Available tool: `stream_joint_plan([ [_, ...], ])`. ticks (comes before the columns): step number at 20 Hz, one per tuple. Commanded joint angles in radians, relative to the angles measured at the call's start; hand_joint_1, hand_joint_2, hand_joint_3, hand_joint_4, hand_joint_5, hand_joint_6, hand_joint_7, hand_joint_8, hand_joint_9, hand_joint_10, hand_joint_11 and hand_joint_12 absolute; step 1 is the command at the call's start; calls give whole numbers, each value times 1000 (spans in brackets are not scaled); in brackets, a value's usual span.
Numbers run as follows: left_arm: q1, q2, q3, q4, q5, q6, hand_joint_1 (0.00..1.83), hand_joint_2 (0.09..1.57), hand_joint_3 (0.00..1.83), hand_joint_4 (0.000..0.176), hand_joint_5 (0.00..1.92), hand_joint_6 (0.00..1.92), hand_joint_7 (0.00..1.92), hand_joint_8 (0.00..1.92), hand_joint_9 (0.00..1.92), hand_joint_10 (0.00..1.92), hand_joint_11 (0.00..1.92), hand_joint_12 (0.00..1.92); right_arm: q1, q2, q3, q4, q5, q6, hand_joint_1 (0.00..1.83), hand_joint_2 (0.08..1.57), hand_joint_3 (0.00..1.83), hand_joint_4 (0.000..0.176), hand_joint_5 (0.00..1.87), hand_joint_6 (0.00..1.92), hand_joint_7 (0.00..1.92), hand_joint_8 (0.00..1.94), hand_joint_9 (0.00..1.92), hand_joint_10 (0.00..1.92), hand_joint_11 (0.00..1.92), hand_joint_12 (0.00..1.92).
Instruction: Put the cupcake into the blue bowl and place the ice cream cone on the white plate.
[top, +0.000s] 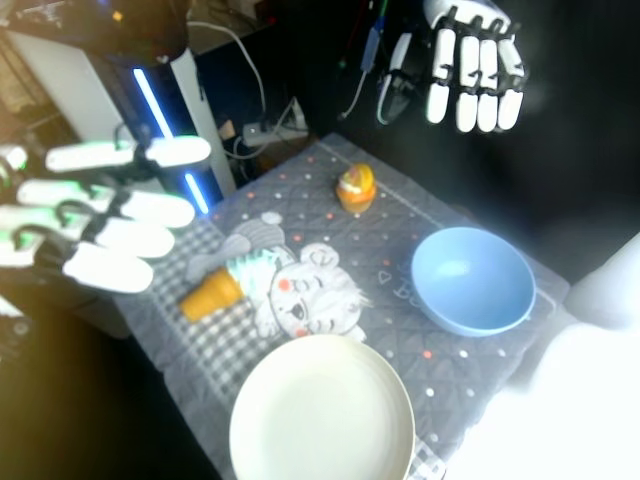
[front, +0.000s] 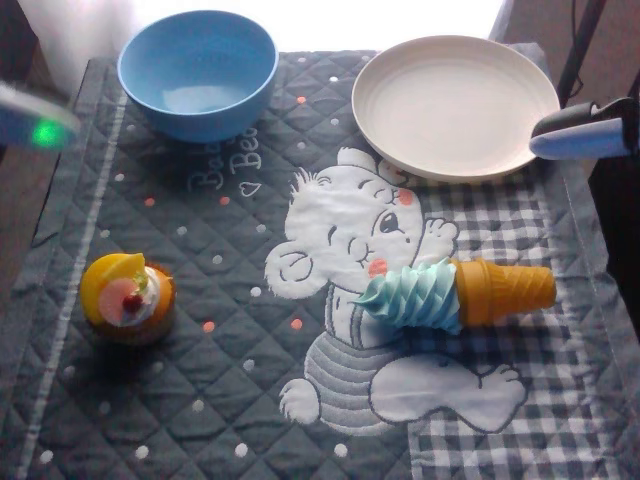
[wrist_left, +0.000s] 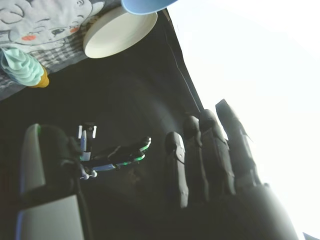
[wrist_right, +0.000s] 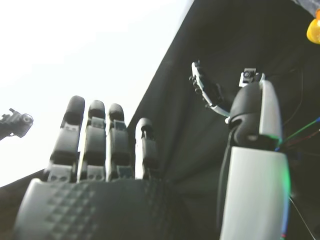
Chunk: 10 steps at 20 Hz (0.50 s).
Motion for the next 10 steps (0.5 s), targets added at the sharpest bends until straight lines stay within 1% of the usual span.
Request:
stream_joint_plan([
  [1,-8,0,-1,-48,-94,-6,266,955,1,13,237,2,372,7,380,19,47,898,14,1,6,24,110,3,763,744,3,47,199,0,496,2,523,66,56,1288],
  [2,-5,1,-1,-48,-93,-7,287,978,0,0,238,0,381,2,393,9,34,952,14,1,7,22,109,4,753,747,3,45,194,0,493,0,527,52,47,1284],
  [3,-3,1,-1,-47,-93,-8,277,982,0,0,237,0,369,3,371,10,6,865,14,1,7,22,108,5,752,747,2,46,192,0,488,0,523,45,37,1277],
  [4,-2,2,-2,-42,-93,-15,260,972,0,0,226,1,365,2,356,4,0,791,14,1,7,19,107,9,754,745,1,27,188,0,504,6,537,47,38,1275],
  [5,-1,2,-2,-31,-93,-27,290,969,0,0,228,2,369,2,363,5,0,793,14,1,7,13,104,15,743,748,1,25,185,0,518,5,558,39,58,1260],
  [6,1,2,-2,-16,-93,-44,327,948,0,0,234,1,393,1,415,7,105,809,14,1,7,5,99,23,754,736,0,30,194,4,530,8,574,40,83,1261],
  [7,3,3,-3,-2,-93,-61,373,946,1,0,243,3,402,3,421,5,107,806,14,2,7,-8,90,34,759,724,0,28,203,7,541,10,582,40,95,1261],
  [8,11,7,-7,10,-92,-71,407,934,0,0,264,1,425,1,447,5,108,850,14,3,7,-25,74,47,744,693,0,29,209,8,542,9,590,40,112,1264],
  [9,15,10,-10,15,-90,-75,388,934,2,0,276,3,434,3,454,5,113,863,14,3,7,-35,65,57,734,697,0,7,205,5,529,3,584,35,122,1271],
  [10,23,15,-14,28,-86,-87,399,947,6,0,292,8,439,4,446,0,96,857,14,6,7,-57,45,79,713,684,0,0,214,3,530,1,583,23,149,1263],
])
